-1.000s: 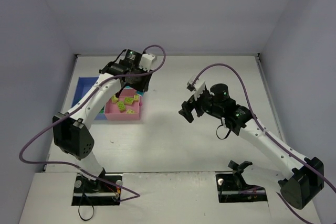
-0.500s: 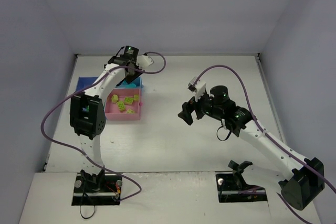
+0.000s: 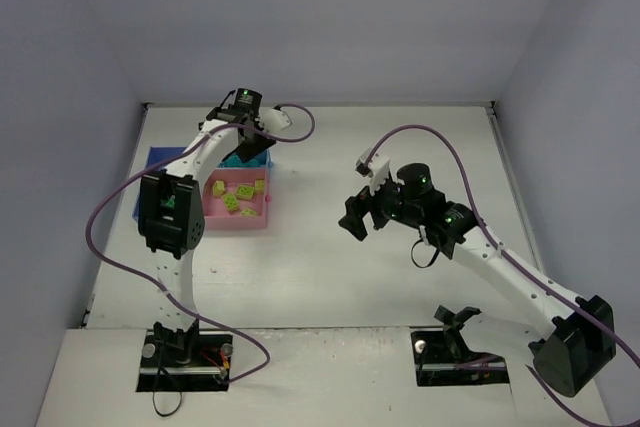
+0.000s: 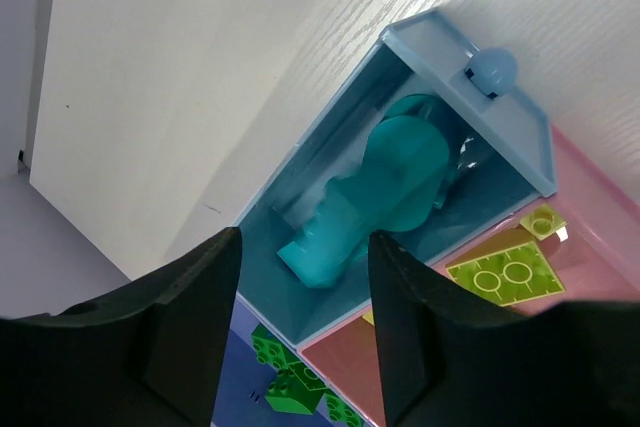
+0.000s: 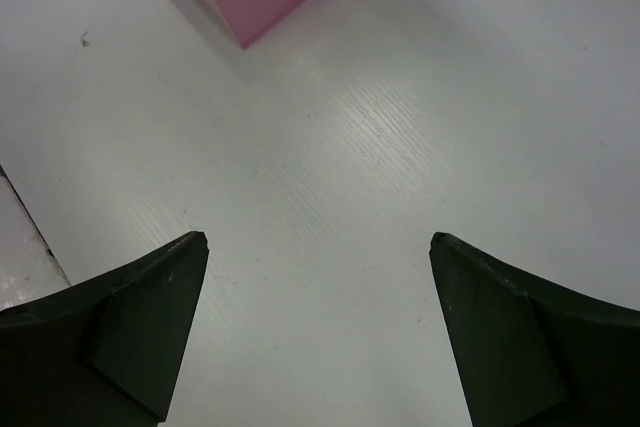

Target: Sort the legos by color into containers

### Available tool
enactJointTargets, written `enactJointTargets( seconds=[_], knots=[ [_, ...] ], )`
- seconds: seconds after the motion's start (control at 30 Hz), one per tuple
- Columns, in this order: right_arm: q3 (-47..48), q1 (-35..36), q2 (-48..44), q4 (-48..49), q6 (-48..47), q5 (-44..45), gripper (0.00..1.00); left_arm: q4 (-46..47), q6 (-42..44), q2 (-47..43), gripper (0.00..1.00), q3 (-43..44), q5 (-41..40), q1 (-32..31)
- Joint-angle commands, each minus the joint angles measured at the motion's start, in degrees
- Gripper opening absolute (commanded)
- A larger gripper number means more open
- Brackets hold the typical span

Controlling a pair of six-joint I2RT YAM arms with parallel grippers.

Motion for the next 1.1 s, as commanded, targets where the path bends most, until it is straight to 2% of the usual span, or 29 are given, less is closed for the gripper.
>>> enactJointTargets(
  seconds=[0.0, 0.1, 0.27, 0.43, 0.47, 0.53, 0.57, 0.6, 0.63, 0.7, 0.87, 1.07],
  knots=[
    [2.2, -0.2, 0.7, 2.0, 0.1, -0.3, 0.90, 0.6, -0.3, -3.7, 0.49, 1.9, 1.2, 0.3],
    [2.5, -0.2, 0.8, 2.1, -0.5, -0.1, 0.91, 1.0, -1.3, -5.2, 0.56, 1.8, 2.4, 0.5],
    [4.0, -0.2, 0.3, 2.0, -0.4, 3.4, 0.93, 0.6, -7.7, -8.5, 0.58, 2.8, 2.4, 0.6],
    [5.7, -0.3, -1.5, 2.0, 3.4, 13.9, 1.00, -0.8, -23.8, -17.4, 0.58, 1.3, 3.2, 0.4],
    [6.1, -0.3, -2.3, 1.9, 4.0, 18.3, 1.00, -0.8, -29.0, -21.3, 0.65, 0.2, 3.7, 0.4],
    [6.8, -0.5, -3.0, 0.5, 7.6, 22.8, 1.00, 1.9, -34.2, -26.3, 0.68, -6.2, 4.0, 0.3],
    [7.4, -0.5, -4.1, -0.1, 8.7, 25.3, 1.00, 3.5, -36.7, -32.0, 0.70, -9.1, 3.8, 0.3],
    [7.8, -0.5, -4.6, -0.4, 9.8, 29.8, 1.00, 6.3, -42.2, -35.1, 0.72, -12.0, 3.1, 0.3],
    [8.3, -0.6, -5.4, -1.2, 11.2, 31.4, 1.00, 7.2, -44.0, -37.8, 0.77, -17.4, 3.1, 0.3],
    [9.7, -0.8, -6.0, -2.1, 11.8, 34.1, 1.00, 7.7, -49.1, -46.0, 0.80, -21.4, 2.3, 0.2],
    [10.8, -1.1, -10.0, -4.4, 13.2, 44.7, 1.00, 3.9, -54.8, -62.1, 0.80, -28.8, -2.9, 0.2],
    [9.2, -1.2, -17.3, -6.3, 13.9, 53.9, 1.00, -4.2, -57.0, -74.7, 0.81, -33.2, -8.4, 0.2]
  ],
)
